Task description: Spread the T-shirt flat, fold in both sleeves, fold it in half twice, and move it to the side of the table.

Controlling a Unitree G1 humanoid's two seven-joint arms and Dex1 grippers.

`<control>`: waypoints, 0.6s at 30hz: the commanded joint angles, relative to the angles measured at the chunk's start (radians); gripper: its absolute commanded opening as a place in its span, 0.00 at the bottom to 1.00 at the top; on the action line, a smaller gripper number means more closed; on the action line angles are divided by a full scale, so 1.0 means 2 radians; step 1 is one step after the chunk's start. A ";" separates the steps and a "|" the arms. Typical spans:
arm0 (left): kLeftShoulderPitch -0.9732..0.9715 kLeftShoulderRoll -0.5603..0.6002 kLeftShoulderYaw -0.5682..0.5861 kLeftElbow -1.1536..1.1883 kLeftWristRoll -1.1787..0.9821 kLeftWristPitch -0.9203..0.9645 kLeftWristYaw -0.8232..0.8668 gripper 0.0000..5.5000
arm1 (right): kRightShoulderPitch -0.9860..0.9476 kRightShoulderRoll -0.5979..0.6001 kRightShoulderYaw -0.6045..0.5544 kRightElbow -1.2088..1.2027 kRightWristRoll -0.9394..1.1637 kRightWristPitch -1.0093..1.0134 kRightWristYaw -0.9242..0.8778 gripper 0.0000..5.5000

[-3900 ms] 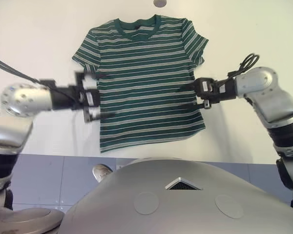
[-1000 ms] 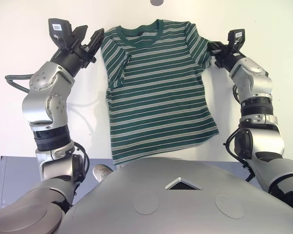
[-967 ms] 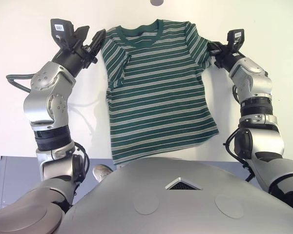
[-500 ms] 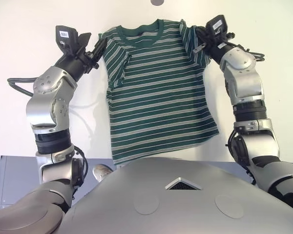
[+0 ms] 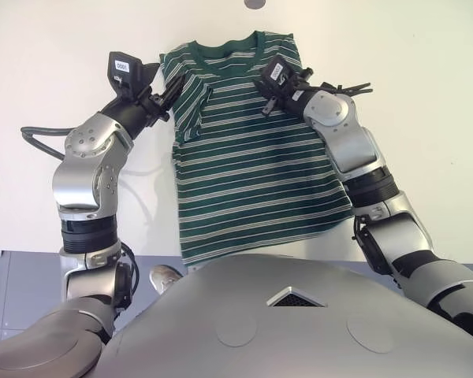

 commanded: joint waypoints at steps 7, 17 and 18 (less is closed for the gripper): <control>0.250 0.286 0.061 -0.086 0.123 -0.328 -0.294 0.85 | 0.203 -0.414 -0.151 -0.182 0.148 -0.131 0.424 0.63; 0.380 0.286 0.062 -0.030 0.337 -0.743 -0.251 0.91 | 0.266 -0.401 -0.108 -0.074 0.025 -0.483 0.407 0.64; 0.378 0.283 0.058 -0.023 0.354 -0.762 -0.240 0.91 | 0.267 -0.397 -0.102 -0.072 0.021 -0.506 0.397 0.64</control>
